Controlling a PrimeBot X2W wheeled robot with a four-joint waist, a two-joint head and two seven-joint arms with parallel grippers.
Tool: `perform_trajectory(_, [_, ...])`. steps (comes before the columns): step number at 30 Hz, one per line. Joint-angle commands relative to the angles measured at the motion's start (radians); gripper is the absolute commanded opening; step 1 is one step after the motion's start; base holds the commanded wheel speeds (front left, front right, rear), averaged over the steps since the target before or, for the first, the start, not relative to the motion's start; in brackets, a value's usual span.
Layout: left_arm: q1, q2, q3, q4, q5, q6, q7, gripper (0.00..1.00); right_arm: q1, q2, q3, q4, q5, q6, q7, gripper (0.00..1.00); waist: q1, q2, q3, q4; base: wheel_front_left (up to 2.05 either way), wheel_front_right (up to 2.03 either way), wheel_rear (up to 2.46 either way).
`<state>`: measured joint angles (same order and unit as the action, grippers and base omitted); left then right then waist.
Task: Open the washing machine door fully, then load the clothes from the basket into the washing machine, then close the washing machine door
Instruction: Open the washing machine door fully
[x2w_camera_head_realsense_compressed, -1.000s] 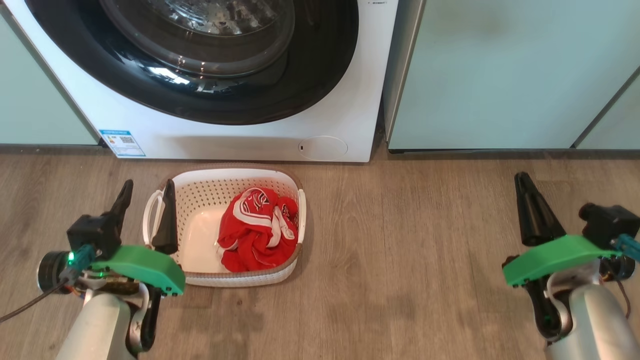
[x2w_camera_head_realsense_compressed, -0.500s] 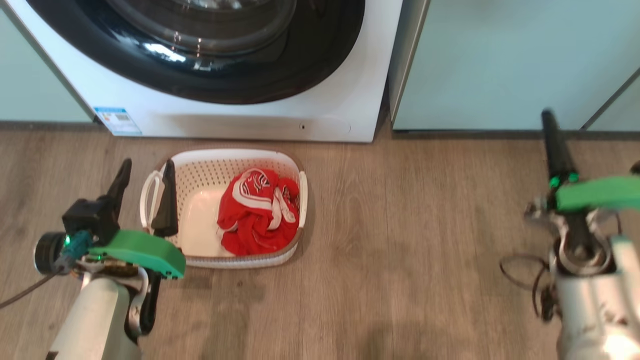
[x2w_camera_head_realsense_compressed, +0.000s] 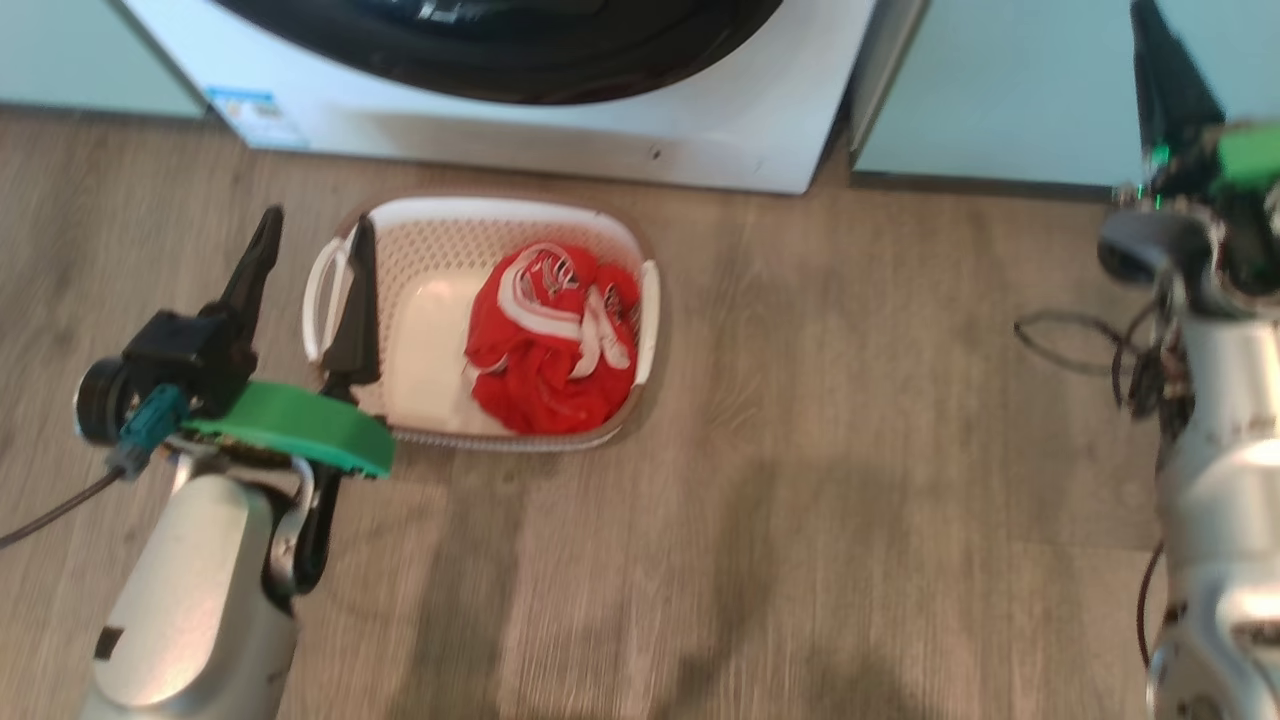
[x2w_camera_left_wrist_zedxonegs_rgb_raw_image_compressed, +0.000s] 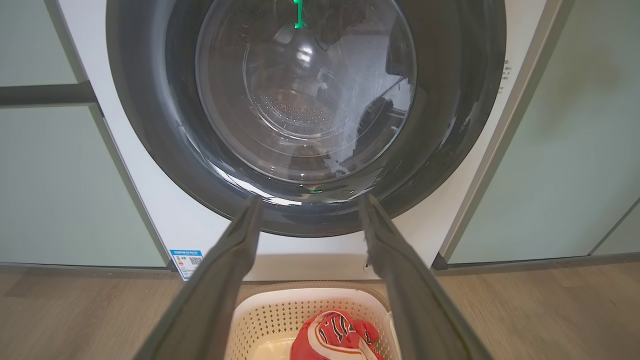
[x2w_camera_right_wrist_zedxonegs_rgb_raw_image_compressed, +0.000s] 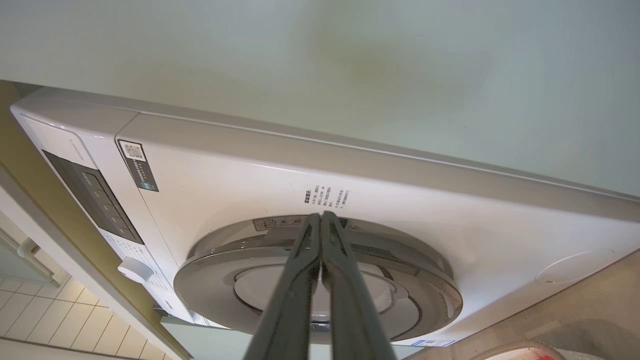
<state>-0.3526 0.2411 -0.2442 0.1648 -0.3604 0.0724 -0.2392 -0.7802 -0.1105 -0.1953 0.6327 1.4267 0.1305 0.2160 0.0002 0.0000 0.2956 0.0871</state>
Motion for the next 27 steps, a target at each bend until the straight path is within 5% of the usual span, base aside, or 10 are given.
perform_trajectory(1, [-0.052, 0.011, 0.028, -0.042, 0.003, -0.003, -0.009, 1.0, -0.079, 0.0, 0.025, -0.008, 0.009, 0.0, 0.024, 0.0, -0.0002, 0.0, 0.048, 0.039, 0.0, 0.0, 0.0])
perform_trajectory(16, [-0.157, -0.029, -0.01, -0.085, 0.022, -0.03, -0.019, 1.0, -0.453, 0.0, 0.109, 0.163, -0.031, 0.0, 0.114, 0.0, -0.0002, 0.0, 0.21, 0.12, 0.0, 0.0, 0.0])
perform_trajectory(27, [-0.192, -0.06, -0.009, -0.075, 0.035, -0.049, -0.022, 1.0, -0.58, -0.01, 0.155, 0.216, -0.072, 0.0, 0.157, 0.0, -0.0002, 0.0, 0.26, 0.143, 0.0, 0.0, 0.0])
